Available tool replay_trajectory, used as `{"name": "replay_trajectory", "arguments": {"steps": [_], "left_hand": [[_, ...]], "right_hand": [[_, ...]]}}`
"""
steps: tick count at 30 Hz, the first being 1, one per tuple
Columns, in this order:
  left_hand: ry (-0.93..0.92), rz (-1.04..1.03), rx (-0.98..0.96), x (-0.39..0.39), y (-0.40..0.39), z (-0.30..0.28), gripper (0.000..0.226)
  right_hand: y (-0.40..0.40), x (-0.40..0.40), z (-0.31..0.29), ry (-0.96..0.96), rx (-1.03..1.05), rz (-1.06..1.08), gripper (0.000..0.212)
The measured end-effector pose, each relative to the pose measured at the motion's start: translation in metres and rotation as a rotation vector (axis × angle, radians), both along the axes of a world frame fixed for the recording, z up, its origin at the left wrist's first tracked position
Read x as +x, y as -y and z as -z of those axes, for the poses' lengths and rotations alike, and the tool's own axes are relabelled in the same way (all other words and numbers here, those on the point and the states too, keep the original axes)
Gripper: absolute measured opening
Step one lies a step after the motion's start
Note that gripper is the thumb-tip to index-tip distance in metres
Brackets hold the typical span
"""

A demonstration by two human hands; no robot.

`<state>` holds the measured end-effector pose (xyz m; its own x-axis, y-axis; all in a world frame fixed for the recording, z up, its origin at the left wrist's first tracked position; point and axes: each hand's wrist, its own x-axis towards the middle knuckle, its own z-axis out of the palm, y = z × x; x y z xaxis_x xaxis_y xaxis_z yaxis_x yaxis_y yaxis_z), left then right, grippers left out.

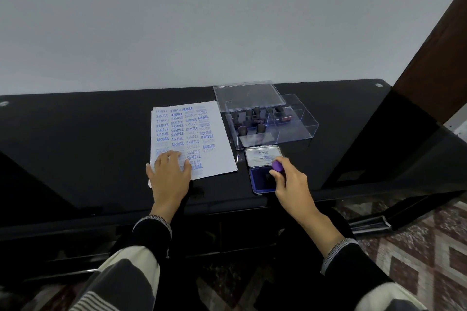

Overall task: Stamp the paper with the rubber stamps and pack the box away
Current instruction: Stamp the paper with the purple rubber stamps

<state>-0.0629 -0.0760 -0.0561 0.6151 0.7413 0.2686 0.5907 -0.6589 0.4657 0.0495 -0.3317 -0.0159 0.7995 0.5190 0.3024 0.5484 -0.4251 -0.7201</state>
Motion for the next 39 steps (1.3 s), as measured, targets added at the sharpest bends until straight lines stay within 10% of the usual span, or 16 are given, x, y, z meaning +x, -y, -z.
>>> {"name": "replay_trajectory", "arguments": {"steps": [39], "left_hand": [[-0.004, -0.001, 0.023, 0.001, -0.001, 0.003, 0.032]], "right_hand": [[0.000, -0.002, 0.007, -0.002, 0.066, 0.012, 0.026]]}}
